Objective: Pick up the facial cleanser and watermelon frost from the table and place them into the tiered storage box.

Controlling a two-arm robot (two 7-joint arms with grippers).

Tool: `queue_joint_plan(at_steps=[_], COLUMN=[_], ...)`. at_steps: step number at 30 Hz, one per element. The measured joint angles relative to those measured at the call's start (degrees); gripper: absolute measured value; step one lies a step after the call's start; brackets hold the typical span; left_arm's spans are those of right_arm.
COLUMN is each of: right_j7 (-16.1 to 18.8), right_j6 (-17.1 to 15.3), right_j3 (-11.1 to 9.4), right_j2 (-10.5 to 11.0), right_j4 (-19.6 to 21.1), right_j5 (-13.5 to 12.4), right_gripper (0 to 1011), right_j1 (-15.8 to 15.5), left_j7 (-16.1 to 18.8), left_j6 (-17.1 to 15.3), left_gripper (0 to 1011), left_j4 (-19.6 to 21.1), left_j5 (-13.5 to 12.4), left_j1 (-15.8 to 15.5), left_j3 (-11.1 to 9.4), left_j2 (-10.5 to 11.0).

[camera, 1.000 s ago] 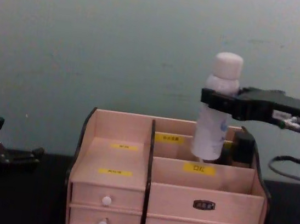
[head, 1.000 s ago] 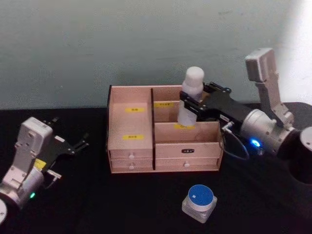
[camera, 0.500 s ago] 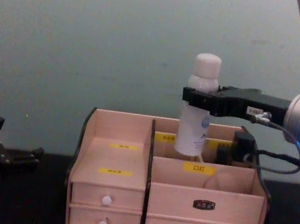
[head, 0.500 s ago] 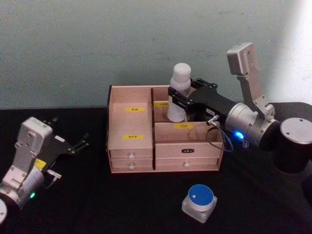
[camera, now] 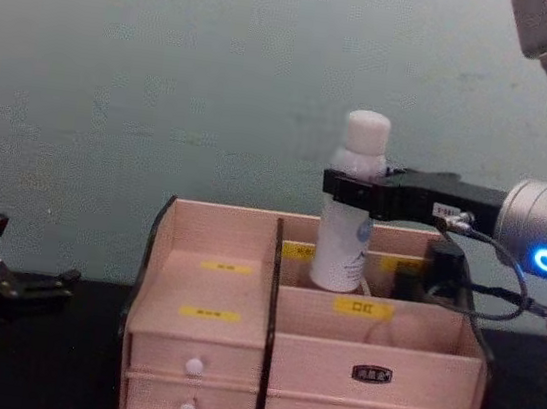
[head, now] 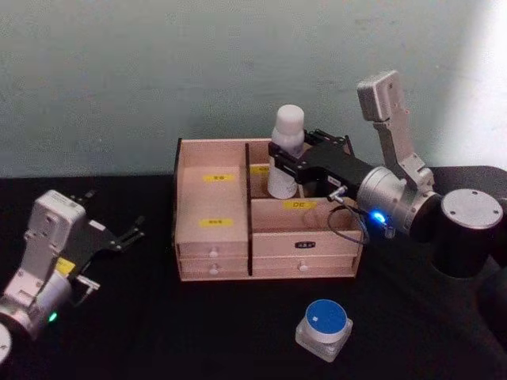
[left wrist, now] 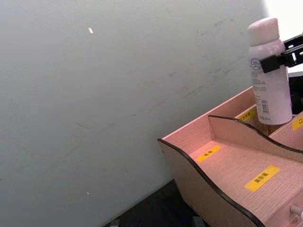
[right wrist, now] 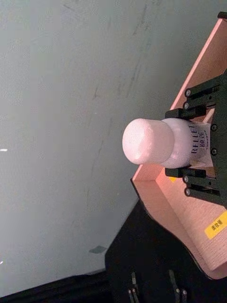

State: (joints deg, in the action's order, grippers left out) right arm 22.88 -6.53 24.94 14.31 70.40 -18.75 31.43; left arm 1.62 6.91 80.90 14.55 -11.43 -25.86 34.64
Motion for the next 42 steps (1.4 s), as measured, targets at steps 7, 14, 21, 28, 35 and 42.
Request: queue_joint_plan(at_steps=[7,14,21,28,35,42], right_j7=[0.1,0.2,0.2,0.4,0.5,0.5], right_j6=[0.5,1.0,1.3,1.8,2.0,2.2], right_j3=[-0.2,-0.4,-0.5,-0.3,0.0,0.1], right_j2=[-0.5,-1.0,-1.4,-2.1,-2.7,-3.2], right_j4=[-1.0,-1.9,-3.3,-5.7,-7.6,-9.1], right_j5=[0.2,0.5,1.0,1.6,2.4,3.1], right_gripper=[590,590,590,590,590,590], right_j1=[0.3,0.5,0.9,1.6,1.9,2.0], left_j7=[0.0,0.0,0.0,0.0,0.0,0.0], left_j6=[0.0,0.0,0.0,0.0,0.0,0.0], left_gripper=[1001,1001,1001,1001,1001,1002], left_j4=[0.0,0.0,0.0,0.0,0.0,0.0], left_j5=[0.0,0.0,0.0,0.0,0.0,0.0], left_j1=[0.0,0.0,0.0,0.0,0.0,0.0], left_j3=[0.0,0.0,0.0,0.0,0.0,0.0], left_j2=[0.0,0.0,0.0,0.0,0.0,0.0])
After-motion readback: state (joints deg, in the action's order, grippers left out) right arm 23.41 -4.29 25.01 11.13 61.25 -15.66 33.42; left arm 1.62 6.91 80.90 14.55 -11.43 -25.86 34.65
